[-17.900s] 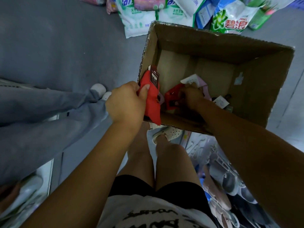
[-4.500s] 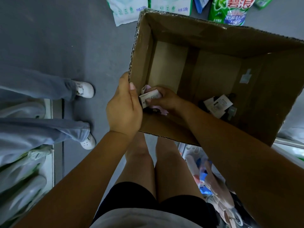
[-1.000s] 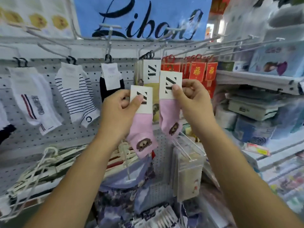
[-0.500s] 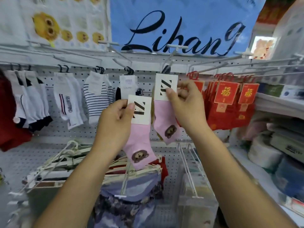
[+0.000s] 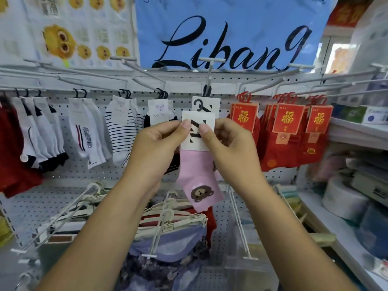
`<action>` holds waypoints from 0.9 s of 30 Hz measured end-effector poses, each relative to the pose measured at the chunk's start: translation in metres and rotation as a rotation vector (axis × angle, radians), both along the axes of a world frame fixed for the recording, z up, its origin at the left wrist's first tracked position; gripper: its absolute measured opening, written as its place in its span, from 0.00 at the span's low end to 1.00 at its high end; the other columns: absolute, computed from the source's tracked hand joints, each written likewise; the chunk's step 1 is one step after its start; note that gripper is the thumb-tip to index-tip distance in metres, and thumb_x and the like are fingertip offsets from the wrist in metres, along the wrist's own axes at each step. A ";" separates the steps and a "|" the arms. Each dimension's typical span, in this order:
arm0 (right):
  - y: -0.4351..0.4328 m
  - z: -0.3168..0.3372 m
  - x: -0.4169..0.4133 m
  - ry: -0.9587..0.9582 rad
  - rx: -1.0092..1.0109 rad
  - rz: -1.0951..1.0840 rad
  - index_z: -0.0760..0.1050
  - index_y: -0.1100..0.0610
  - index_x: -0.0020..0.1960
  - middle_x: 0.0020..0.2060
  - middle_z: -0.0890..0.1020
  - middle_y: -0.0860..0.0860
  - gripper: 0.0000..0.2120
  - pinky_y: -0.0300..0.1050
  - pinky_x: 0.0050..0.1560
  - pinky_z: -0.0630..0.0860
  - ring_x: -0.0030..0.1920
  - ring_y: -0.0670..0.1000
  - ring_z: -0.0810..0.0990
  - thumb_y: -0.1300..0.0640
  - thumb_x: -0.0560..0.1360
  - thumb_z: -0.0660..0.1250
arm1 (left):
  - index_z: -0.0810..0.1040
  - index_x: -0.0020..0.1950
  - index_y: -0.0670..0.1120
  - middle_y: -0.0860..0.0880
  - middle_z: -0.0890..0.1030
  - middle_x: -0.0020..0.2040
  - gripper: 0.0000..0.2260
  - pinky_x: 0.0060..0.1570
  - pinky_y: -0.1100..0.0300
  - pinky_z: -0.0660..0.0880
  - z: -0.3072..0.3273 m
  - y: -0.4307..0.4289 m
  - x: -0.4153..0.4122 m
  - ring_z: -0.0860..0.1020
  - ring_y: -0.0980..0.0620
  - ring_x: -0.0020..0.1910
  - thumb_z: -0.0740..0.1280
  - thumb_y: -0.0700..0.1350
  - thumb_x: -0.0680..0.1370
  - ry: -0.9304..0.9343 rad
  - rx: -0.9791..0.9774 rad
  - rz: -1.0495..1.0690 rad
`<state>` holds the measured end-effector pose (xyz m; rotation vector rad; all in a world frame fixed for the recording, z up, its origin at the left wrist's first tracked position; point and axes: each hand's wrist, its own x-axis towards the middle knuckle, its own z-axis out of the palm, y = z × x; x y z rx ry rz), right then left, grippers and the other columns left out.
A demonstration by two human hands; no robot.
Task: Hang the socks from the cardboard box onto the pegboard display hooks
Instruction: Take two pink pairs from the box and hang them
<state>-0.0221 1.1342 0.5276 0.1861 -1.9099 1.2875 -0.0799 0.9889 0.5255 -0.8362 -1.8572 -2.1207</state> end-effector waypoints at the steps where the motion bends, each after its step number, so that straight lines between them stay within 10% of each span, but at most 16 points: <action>1: 0.001 0.002 0.001 0.027 -0.025 0.008 0.81 0.59 0.51 0.43 0.85 0.54 0.09 0.56 0.48 0.81 0.46 0.55 0.83 0.53 0.79 0.70 | 0.88 0.53 0.55 0.54 0.88 0.50 0.06 0.55 0.56 0.80 0.001 0.001 0.000 0.85 0.56 0.52 0.72 0.51 0.79 0.022 -0.014 0.007; 10: 0.017 0.020 -0.011 0.076 -0.156 -0.029 0.80 0.59 0.49 0.43 0.84 0.59 0.09 0.50 0.47 0.80 0.45 0.57 0.83 0.52 0.79 0.70 | 0.71 0.66 0.53 0.60 0.77 0.62 0.19 0.59 0.65 0.73 0.021 -0.009 -0.013 0.76 0.65 0.61 0.72 0.52 0.78 0.167 0.037 0.466; 20: 0.020 0.029 -0.026 0.004 -0.024 -0.064 0.81 0.56 0.48 0.41 0.85 0.52 0.09 0.48 0.43 0.78 0.42 0.51 0.82 0.50 0.79 0.70 | 0.77 0.59 0.53 0.57 0.81 0.60 0.10 0.66 0.49 0.74 0.036 -0.018 -0.018 0.78 0.63 0.62 0.71 0.49 0.79 0.273 -0.020 0.489; 27: 0.023 0.023 -0.025 -0.027 -0.026 -0.080 0.76 0.48 0.48 0.38 0.81 0.44 0.05 0.28 0.36 0.71 0.37 0.37 0.78 0.51 0.77 0.72 | 0.77 0.62 0.52 0.59 0.81 0.62 0.11 0.65 0.53 0.74 0.036 -0.025 -0.016 0.76 0.65 0.63 0.71 0.48 0.80 0.271 -0.095 0.481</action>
